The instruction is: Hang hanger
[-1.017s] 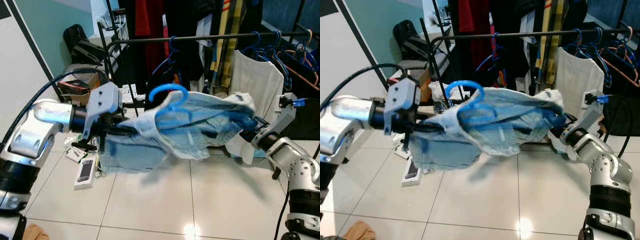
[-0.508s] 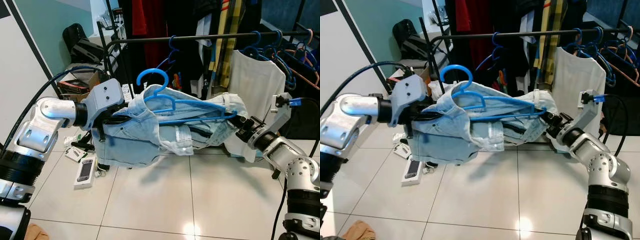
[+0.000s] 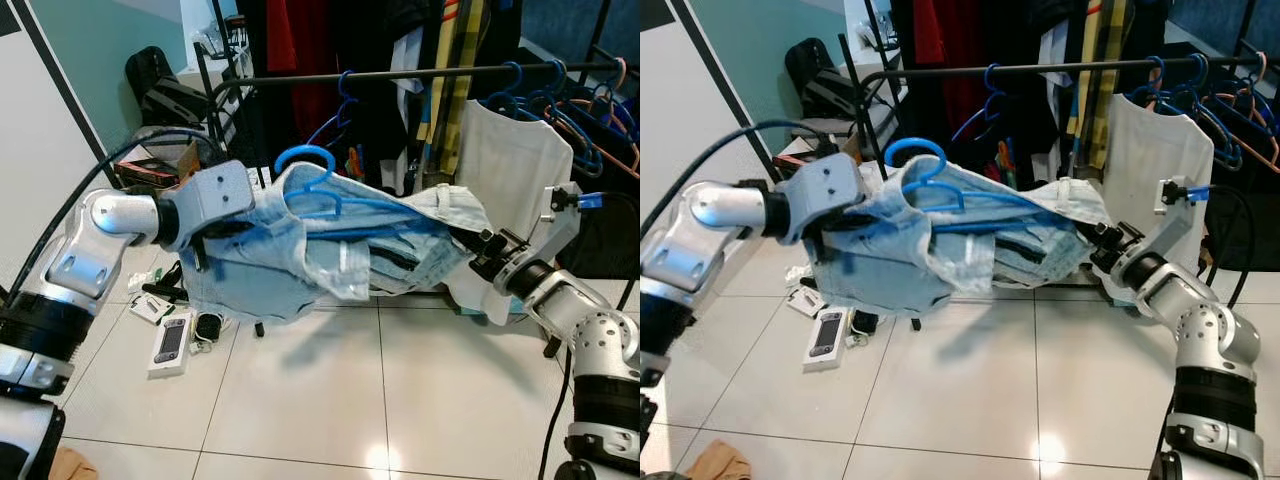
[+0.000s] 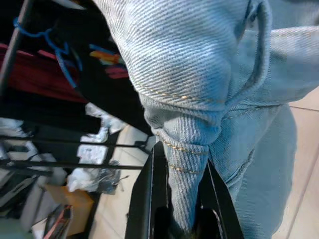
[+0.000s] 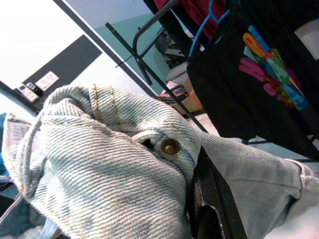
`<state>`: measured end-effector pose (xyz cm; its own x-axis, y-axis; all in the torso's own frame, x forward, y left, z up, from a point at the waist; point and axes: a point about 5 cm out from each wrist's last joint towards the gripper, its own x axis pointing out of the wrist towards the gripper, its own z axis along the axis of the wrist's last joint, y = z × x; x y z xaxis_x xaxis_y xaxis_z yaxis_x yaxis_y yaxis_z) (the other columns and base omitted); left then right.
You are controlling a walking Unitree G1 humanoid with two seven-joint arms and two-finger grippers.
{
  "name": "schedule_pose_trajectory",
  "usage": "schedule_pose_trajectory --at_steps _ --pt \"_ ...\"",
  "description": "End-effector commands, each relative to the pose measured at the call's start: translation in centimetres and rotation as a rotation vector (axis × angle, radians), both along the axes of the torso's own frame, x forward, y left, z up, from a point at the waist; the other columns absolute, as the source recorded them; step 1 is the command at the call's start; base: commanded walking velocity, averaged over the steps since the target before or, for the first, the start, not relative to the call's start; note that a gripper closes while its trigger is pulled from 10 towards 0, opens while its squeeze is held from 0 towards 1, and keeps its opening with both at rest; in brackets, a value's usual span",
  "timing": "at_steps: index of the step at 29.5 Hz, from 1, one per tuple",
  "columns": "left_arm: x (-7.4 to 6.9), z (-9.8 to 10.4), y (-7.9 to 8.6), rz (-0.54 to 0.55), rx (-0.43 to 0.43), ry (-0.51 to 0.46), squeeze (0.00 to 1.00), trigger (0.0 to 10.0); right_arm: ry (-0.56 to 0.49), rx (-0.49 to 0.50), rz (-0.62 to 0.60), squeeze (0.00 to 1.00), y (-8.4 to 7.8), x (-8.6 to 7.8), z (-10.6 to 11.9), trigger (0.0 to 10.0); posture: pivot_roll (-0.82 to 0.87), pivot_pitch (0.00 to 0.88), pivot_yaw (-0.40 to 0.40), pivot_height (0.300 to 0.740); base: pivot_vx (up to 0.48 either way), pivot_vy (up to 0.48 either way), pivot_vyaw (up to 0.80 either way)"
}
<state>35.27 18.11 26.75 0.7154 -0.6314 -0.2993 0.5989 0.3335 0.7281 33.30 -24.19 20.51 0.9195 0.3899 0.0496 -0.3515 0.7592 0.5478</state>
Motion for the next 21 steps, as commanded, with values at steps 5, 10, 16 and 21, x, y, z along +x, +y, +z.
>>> schedule_pose_trajectory --at_steps 5,10,16,21 --pt "1.1 0.2 3.1 0.212 0.013 -0.047 0.0 10.0 -0.042 0.032 -0.047 0.0 -0.7 -0.1 1.0 0.0 -0.06 0.0 0.092 0.74 0.0 0.0 0.0" --pt "1.5 0.7 3.2 0.264 -0.05 -0.084 0.0 10.0 -0.01 0.035 -0.039 0.0 -0.2 0.0 0.4 0.0 -0.06 0.0 0.092 0.74 0.0 0.0 0.0" --pt "1.6 1.2 2.0 0.288 -0.173 -0.111 0.0 10.0 0.093 0.026 -0.013 0.0 1.9 0.6 -1.3 0.0 -0.05 0.0 0.085 0.74 0.0 0.0 0.0" --pt "0.4 0.2 -2.4 0.165 -0.236 -0.075 0.0 10.0 0.129 0.023 -0.027 0.0 3.9 2.2 -1.3 0.0 -0.05 0.0 0.078 0.74 0.0 0.0 0.0"
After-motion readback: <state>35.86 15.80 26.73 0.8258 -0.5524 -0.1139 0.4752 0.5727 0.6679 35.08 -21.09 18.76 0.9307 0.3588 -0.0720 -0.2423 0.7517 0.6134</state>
